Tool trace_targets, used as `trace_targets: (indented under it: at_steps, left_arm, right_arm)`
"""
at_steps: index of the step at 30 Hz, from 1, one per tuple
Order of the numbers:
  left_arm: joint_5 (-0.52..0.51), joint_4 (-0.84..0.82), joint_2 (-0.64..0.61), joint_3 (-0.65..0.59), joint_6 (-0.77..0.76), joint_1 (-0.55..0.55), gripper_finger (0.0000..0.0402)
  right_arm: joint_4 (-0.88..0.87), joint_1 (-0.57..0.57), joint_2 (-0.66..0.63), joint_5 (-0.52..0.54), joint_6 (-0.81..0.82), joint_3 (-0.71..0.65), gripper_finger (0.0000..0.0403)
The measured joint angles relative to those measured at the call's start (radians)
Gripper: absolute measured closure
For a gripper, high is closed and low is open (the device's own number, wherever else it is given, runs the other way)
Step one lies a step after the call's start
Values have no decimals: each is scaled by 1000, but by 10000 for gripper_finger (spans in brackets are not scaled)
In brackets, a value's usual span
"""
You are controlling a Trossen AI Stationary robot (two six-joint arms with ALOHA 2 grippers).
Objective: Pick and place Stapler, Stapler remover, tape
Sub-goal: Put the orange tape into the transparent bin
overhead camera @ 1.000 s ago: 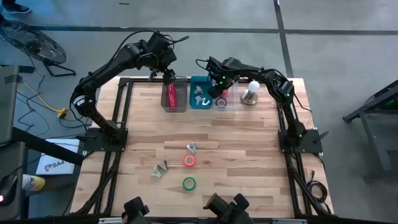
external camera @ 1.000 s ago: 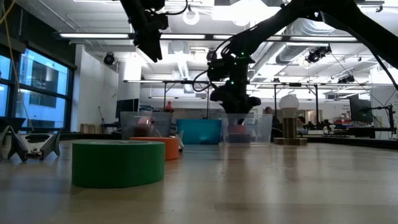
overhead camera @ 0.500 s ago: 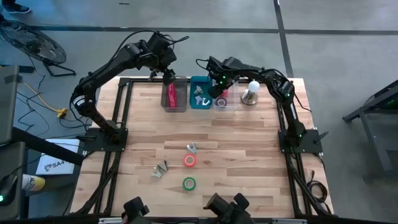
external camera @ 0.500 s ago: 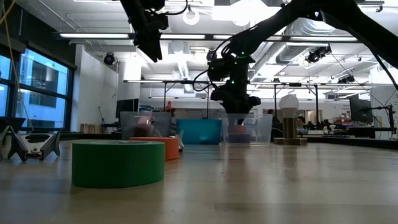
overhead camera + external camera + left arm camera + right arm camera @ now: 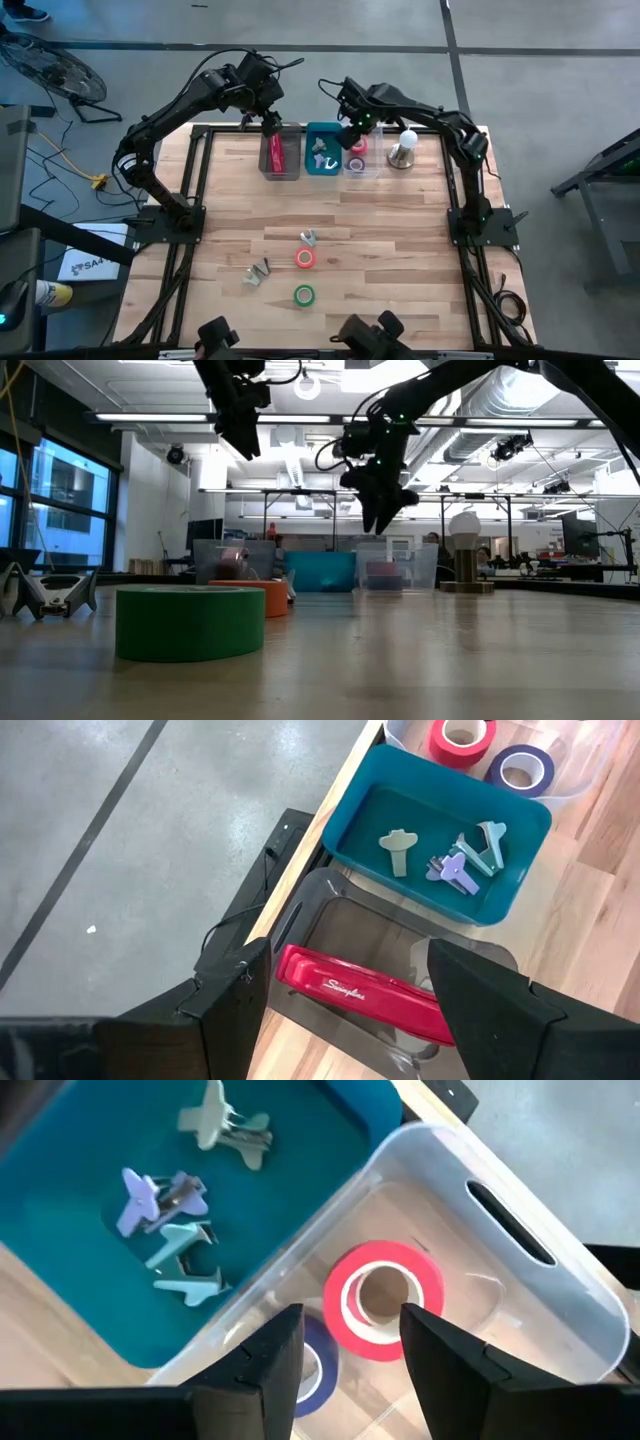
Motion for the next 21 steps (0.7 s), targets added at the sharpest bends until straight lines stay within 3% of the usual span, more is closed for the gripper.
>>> trace_targets:
  at_steps: [14, 21]
  left_arm:
    - [52, -23, -145, 2, -39, 5, 138]
    - [53, -142, -211, 2, -83, 4, 138]
  right_arm:
    - [43, 55, -102, -21, -44, 0, 243]
    - [51, 112, -155, -14, -71, 0, 243]
